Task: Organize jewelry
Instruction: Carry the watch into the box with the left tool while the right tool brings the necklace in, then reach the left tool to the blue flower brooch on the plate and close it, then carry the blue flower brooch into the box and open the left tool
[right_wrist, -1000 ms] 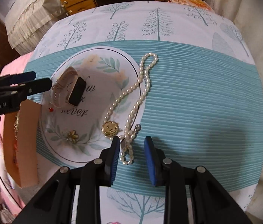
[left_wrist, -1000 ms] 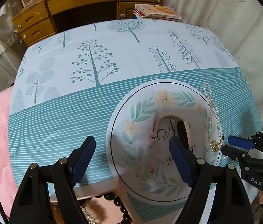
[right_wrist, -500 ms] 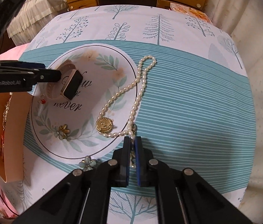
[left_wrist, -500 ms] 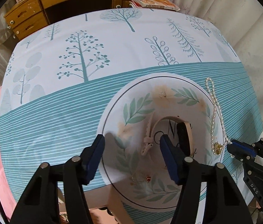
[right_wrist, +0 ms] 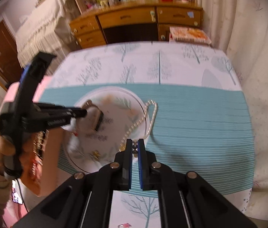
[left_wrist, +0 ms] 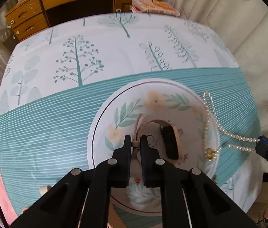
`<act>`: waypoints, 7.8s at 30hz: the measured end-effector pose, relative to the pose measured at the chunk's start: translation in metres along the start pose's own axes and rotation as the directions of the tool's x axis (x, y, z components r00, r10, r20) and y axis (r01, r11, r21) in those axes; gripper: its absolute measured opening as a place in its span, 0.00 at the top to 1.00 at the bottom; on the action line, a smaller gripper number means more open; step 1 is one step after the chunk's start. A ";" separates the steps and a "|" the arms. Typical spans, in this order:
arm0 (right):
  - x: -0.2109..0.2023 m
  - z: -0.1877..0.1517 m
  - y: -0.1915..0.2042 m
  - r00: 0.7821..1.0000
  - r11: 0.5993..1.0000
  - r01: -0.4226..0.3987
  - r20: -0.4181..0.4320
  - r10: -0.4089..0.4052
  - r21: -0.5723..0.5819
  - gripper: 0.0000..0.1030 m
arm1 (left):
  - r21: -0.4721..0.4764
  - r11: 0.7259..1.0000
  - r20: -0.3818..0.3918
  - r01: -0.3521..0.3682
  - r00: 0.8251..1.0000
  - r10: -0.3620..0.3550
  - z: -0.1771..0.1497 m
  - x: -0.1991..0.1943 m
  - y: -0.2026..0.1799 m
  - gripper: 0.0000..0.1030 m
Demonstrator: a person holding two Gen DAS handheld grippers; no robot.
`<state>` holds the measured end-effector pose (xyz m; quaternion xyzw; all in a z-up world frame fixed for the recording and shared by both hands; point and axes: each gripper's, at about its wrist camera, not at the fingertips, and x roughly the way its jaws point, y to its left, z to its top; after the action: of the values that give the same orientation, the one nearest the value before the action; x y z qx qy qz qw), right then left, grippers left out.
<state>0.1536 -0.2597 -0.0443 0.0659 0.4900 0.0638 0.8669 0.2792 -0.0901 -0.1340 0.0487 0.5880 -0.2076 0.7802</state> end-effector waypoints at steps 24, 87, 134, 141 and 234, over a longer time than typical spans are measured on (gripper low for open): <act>-0.133 -0.007 0.063 0.921 0.980 -0.187 0.337 0.197 -0.062 0.95 | -0.139 0.989 0.211 0.040 0.978 -0.010 -0.144 -0.141 0.051 0.93; -0.014 -0.051 0.205 0.972 0.954 -0.215 0.052 0.231 -0.211 0.95 | -0.288 0.944 0.375 -0.161 0.888 0.266 -0.250 -0.131 0.074 0.37; -0.046 -0.105 0.056 0.987 0.999 0.028 0.160 -0.025 -0.020 0.65 | -0.016 0.982 0.433 -0.187 0.884 0.176 -0.231 -0.151 -0.031 0.02; -0.048 -0.112 0.014 0.983 0.997 0.049 0.171 -0.059 0.063 0.65 | 0.035 0.983 0.448 -0.178 0.882 0.143 -0.204 -0.147 -0.055 0.02; -0.114 -0.027 0.132 0.915 0.933 -0.265 0.242 0.323 -0.243 0.83 | -0.124 0.989 0.483 -0.082 0.866 0.132 -0.197 -0.211 0.007 0.83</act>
<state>0.0658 -0.1486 0.0614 0.0576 0.3385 0.2342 0.9095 0.0581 0.0353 0.0034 -0.0117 0.3772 -0.1403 0.9154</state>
